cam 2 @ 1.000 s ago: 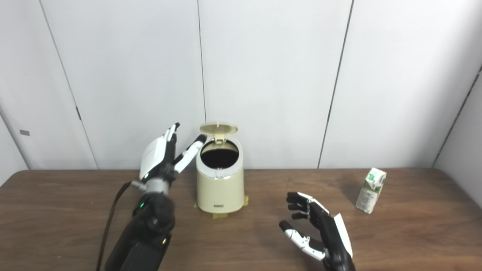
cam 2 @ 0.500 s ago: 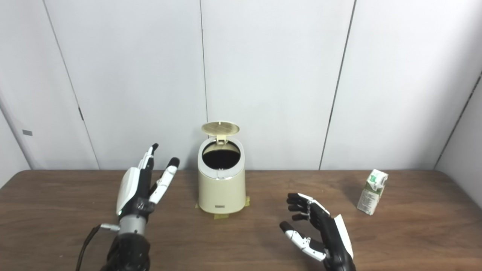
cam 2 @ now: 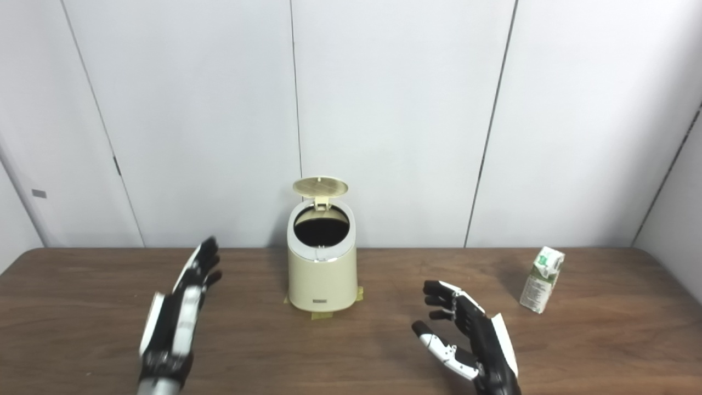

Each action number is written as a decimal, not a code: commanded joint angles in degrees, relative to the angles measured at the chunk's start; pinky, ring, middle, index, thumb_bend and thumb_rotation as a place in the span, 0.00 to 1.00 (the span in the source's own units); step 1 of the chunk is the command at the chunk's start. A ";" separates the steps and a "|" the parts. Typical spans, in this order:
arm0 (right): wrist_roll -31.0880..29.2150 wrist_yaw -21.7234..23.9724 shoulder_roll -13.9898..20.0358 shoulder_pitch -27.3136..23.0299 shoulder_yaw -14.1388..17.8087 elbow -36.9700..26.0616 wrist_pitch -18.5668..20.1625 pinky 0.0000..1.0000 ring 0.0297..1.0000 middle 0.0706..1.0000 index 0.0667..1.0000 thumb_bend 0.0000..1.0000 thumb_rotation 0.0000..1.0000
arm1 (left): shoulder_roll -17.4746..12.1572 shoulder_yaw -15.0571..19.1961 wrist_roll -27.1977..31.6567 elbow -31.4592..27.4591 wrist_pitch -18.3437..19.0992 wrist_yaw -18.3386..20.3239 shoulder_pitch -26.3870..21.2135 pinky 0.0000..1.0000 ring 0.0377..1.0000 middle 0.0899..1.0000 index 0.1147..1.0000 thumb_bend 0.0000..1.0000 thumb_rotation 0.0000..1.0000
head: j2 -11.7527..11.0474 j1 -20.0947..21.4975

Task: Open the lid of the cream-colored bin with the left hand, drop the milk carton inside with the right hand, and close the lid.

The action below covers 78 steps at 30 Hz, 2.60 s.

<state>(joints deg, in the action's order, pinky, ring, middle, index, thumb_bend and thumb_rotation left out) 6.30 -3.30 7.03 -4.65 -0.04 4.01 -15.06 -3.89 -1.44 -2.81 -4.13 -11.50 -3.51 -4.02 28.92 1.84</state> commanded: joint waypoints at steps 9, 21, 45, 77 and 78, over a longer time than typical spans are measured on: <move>-1.36 -0.83 -1.64 3.09 1.44 -2.26 1.27 0.65 0.72 0.73 0.71 0.29 0.25 | 0.36 0.57 -0.25 3.09 -7.92 1.01 -0.09 0.93 0.96 0.96 0.93 0.43 1.00 | -0.13 -0.12; -15.71 6.00 7.94 -9.79 10.01 3.17 -11.56 0.68 0.74 0.74 0.72 0.67 0.36 | 0.28 1.23 0.09 3.51 -8.67 1.52 1.70 0.94 0.96 0.96 0.93 0.39 1.00 | -0.16 0.17; -15.97 3.66 17.40 -15.96 17.70 -4.65 6.74 0.60 0.72 0.73 0.74 0.99 0.42 | 0.98 2.48 0.70 3.65 -13.12 1.65 3.76 0.92 0.94 0.93 0.89 0.40 0.97 | 1.17 1.92; -9.09 4.74 21.01 -23.00 14.24 33.56 -4.61 0.99 1.00 1.00 0.99 0.98 0.41 | 0.55 3.88 -2.34 4.83 -15.30 -0.56 3.79 0.92 0.91 0.89 0.86 0.39 0.90 | 1.21 2.40; -9.82 5.48 21.09 -23.80 14.26 35.95 -5.80 1.00 1.00 1.00 1.00 0.99 0.40 | 0.49 3.80 -2.24 4.94 -15.35 -0.54 3.79 0.93 0.91 0.89 0.86 0.39 0.90 | 1.28 2.39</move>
<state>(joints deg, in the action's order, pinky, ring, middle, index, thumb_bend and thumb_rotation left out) -2.92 2.12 25.56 -25.00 13.85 39.06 -18.23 -2.68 2.63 -3.04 -1.21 -24.49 -3.88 -1.40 30.15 4.22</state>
